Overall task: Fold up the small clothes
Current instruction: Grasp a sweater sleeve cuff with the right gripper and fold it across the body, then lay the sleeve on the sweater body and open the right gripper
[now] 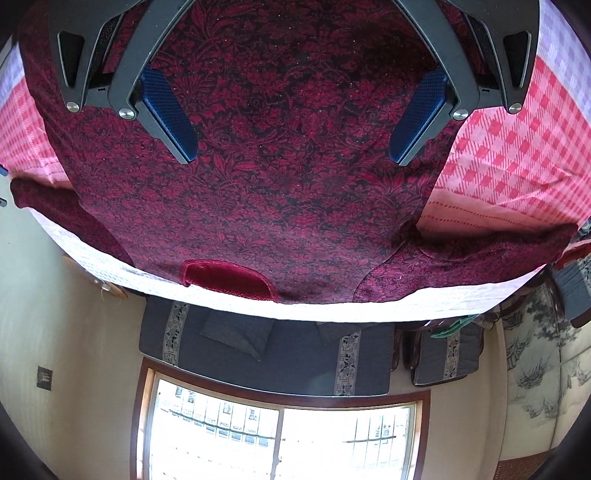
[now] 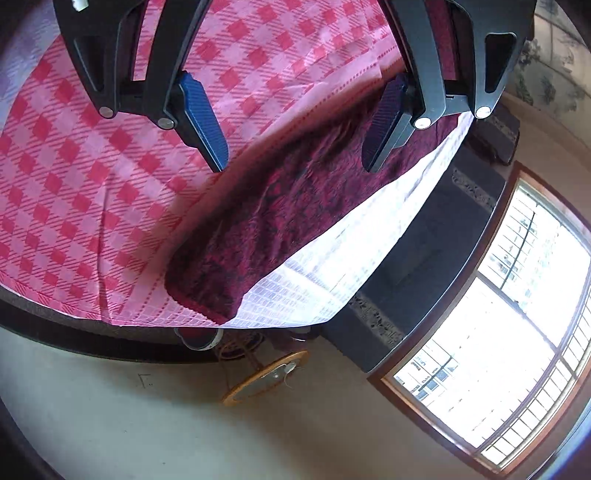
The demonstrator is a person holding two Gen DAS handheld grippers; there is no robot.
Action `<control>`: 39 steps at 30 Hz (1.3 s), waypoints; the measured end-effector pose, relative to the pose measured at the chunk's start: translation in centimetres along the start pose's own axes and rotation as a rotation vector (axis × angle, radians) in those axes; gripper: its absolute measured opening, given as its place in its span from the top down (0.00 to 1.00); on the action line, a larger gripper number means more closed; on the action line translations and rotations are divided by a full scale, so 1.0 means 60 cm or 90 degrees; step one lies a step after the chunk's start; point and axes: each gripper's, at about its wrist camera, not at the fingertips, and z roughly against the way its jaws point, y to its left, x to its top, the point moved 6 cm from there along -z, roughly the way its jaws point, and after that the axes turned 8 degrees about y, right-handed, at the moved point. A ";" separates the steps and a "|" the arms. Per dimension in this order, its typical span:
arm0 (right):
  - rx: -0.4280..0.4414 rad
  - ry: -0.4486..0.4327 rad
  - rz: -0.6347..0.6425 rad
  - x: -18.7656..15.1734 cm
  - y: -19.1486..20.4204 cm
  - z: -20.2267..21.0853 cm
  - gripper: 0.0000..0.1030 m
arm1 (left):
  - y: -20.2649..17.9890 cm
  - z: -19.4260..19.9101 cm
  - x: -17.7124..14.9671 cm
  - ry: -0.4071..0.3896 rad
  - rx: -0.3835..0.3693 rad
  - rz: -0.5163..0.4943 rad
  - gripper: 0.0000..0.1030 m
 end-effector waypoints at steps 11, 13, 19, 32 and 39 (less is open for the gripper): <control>0.003 0.010 -0.150 0.105 -0.103 -0.063 0.30 | -0.002 -0.013 0.000 0.025 0.000 0.000 0.00; 0.006 0.006 -0.141 0.113 -0.100 -0.073 0.30 | -0.001 -0.015 -0.001 0.028 -0.002 0.000 0.00; -0.017 0.037 -0.151 0.112 -0.102 -0.100 0.90 | 0.001 -0.018 0.001 0.026 -0.004 0.007 0.00; 0.230 0.124 0.216 -0.164 0.513 -0.139 0.90 | 0.130 0.026 0.033 -0.015 0.034 0.112 0.00; 0.231 0.271 0.338 -0.455 0.673 -0.273 0.90 | 0.196 0.010 0.002 0.019 0.005 0.179 0.00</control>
